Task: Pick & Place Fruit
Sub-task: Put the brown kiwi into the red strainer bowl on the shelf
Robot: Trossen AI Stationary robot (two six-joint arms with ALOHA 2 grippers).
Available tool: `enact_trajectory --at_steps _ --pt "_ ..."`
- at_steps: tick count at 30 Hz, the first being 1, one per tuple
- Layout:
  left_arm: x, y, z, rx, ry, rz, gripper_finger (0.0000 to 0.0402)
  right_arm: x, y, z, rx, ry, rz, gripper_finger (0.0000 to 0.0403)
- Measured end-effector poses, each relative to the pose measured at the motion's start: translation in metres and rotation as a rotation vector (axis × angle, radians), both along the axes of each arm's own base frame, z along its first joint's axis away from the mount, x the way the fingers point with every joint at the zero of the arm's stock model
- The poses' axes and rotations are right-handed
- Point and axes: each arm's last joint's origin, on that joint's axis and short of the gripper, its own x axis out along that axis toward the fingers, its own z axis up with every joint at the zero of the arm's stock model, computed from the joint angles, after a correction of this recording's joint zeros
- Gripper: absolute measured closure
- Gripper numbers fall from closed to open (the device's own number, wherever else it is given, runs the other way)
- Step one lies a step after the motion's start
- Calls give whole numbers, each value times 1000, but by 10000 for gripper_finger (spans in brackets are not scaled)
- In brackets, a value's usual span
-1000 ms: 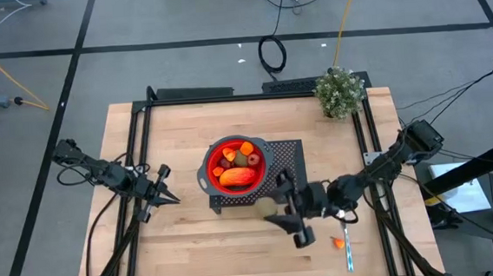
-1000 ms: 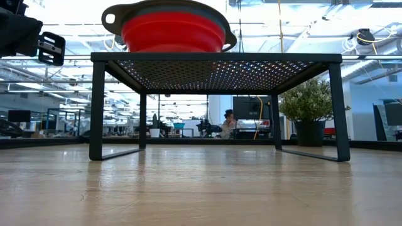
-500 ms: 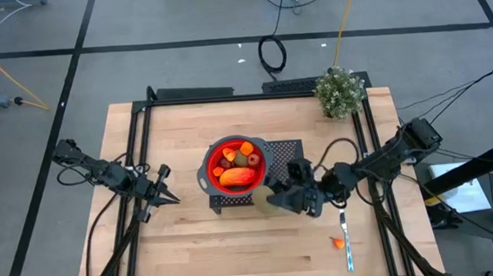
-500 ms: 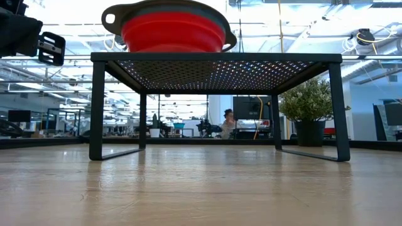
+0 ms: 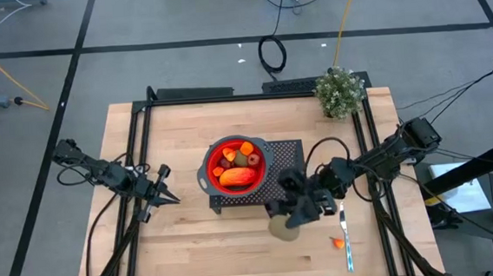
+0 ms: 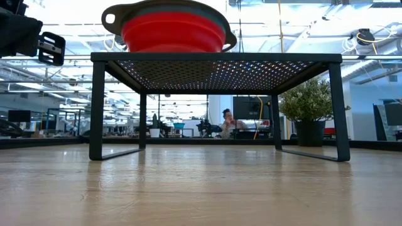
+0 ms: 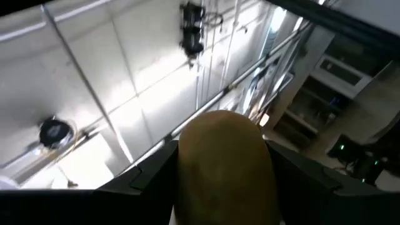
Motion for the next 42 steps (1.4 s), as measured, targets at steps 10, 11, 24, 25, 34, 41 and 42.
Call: enact_trajectory --at_steps 10,11,24,25,34,41,42 --pt "0 0 0 0 0 0 382 -4 3 0 -82 -33 140 190" --pt "0 0 0 0 0 0 382 -4 3 0 -79 -29 143 190" --pt "0 0 0 3 -1 0 382 4 -10 0 -106 -117 -174 190" --pt "0 0 0 3 -1 0 382 4 -10 0 -123 -136 -228 190" --pt "0 0 0 3 -1 0 382 7 -14 0 -383 -345 -663 190" --pt "0 0 0 6 -3 0 382 7 -14 0 -645 -545 -902 190" --pt "0 0 0 6 -3 0 382 7 -14 0 -674 -560 -937 190"
